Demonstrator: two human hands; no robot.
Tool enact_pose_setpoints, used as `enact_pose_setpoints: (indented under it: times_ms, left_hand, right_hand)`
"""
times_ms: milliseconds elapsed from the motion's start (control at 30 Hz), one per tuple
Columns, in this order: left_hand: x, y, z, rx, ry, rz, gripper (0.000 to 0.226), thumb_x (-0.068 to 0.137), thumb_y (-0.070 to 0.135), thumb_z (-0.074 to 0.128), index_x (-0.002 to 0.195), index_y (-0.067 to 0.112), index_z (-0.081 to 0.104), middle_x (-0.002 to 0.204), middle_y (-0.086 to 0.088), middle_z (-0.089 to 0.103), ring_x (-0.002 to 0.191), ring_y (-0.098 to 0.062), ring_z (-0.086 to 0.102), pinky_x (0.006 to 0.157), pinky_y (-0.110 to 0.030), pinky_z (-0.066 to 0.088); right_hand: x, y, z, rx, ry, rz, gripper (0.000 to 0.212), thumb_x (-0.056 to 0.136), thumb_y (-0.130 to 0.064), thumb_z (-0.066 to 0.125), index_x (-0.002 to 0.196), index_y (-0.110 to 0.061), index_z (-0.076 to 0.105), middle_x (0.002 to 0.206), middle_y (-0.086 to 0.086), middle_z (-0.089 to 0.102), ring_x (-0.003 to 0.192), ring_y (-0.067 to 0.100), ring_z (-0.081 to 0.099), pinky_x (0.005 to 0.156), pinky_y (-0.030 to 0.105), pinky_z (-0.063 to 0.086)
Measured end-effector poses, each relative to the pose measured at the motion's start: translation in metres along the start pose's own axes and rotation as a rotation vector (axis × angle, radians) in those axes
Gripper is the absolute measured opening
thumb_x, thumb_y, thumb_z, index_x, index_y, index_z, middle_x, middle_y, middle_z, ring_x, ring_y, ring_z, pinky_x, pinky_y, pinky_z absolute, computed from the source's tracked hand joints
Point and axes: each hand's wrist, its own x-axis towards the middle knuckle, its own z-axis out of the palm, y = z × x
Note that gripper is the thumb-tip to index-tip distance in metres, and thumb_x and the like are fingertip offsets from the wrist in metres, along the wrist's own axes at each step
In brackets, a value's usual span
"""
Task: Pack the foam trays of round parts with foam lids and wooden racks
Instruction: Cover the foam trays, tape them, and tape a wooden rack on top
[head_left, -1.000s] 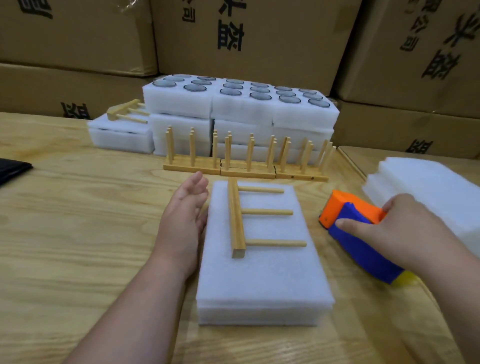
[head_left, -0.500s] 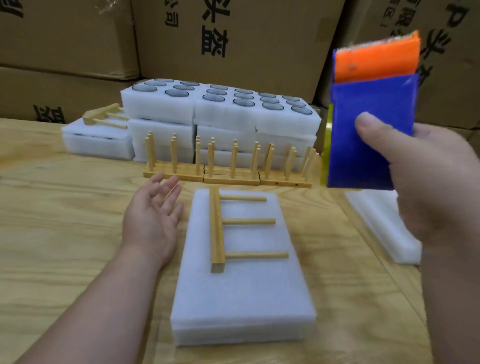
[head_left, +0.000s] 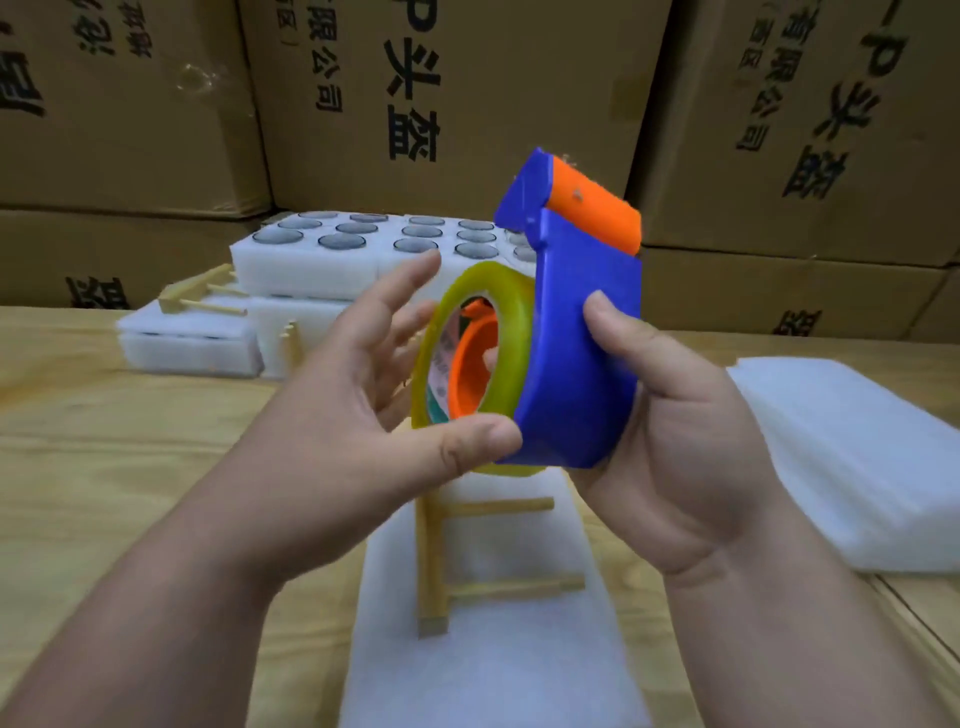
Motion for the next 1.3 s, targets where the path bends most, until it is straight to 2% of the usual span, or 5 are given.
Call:
enact_pose_setpoints:
  times_ms: [433, 600, 867, 1067, 1300]
  left_hand:
    - [-0.003, -0.01, -0.001, 0.112, -0.14, -0.019, 0.119, 0.047, 0.055, 0.098, 0.144, 0.069, 0.03, 0.151, 0.036, 0.04, 0.142, 0.006, 0.038, 0.113, -0.04, 0.041]
    - [-0.005, -0.003, -0.009, 0.044, -0.039, 0.013, 0.111, 0.05, 0.069, 0.092, 0.146, 0.063, 0.036, 0.151, 0.027, 0.047, 0.142, 0.002, 0.041, 0.112, -0.042, 0.04]
    - [-0.005, 0.011, -0.018, 0.112, 0.143, 0.125, 0.09, 0.06, 0.07, 0.085, 0.141, 0.052, 0.05, 0.141, 0.017, 0.06, 0.133, -0.009, 0.055, 0.104, -0.043, 0.045]
    - [-0.01, 0.018, -0.016, 0.392, 0.114, 0.188, 0.066, 0.071, 0.057, 0.079, 0.133, 0.051, 0.058, 0.134, 0.025, 0.061, 0.13, -0.003, 0.055, 0.101, -0.036, 0.047]
    - [-0.01, 0.024, -0.01, 0.549, 0.076, 0.234, 0.042, 0.075, 0.044, 0.08, 0.116, 0.043, 0.071, 0.119, 0.031, 0.066, 0.121, 0.004, 0.058, 0.093, -0.003, 0.036]
  right_hand:
    - [-0.001, -0.003, -0.017, -0.12, -0.053, -0.003, 0.032, 0.082, -0.03, 0.074, 0.105, -0.008, 0.08, 0.1, 0.019, 0.077, 0.087, 0.027, 0.076, 0.075, 0.038, 0.061]
    - [-0.002, -0.011, -0.047, -0.548, 0.074, -0.109, 0.048, 0.073, -0.04, 0.077, 0.116, -0.021, 0.073, 0.112, 0.01, 0.076, 0.103, 0.028, 0.073, 0.08, 0.037, 0.059]
    - [0.002, 0.0, -0.065, -1.183, 0.239, -0.344, 0.032, 0.072, -0.032, 0.083, 0.101, -0.036, 0.07, 0.085, -0.015, 0.072, 0.074, 0.003, 0.062, 0.064, 0.03, 0.049]
    - [0.003, 0.003, -0.065, -1.29, 0.222, -0.467, 0.038, 0.076, -0.031, 0.072, 0.11, -0.047, 0.069, 0.106, -0.019, 0.072, 0.099, 0.005, 0.066, 0.076, 0.017, 0.05]
    - [0.005, 0.006, -0.065, -1.323, 0.195, -0.486, 0.036, 0.083, -0.023, 0.079, 0.116, -0.037, 0.071, 0.122, -0.019, 0.069, 0.118, 0.015, 0.061, 0.095, 0.046, 0.053]
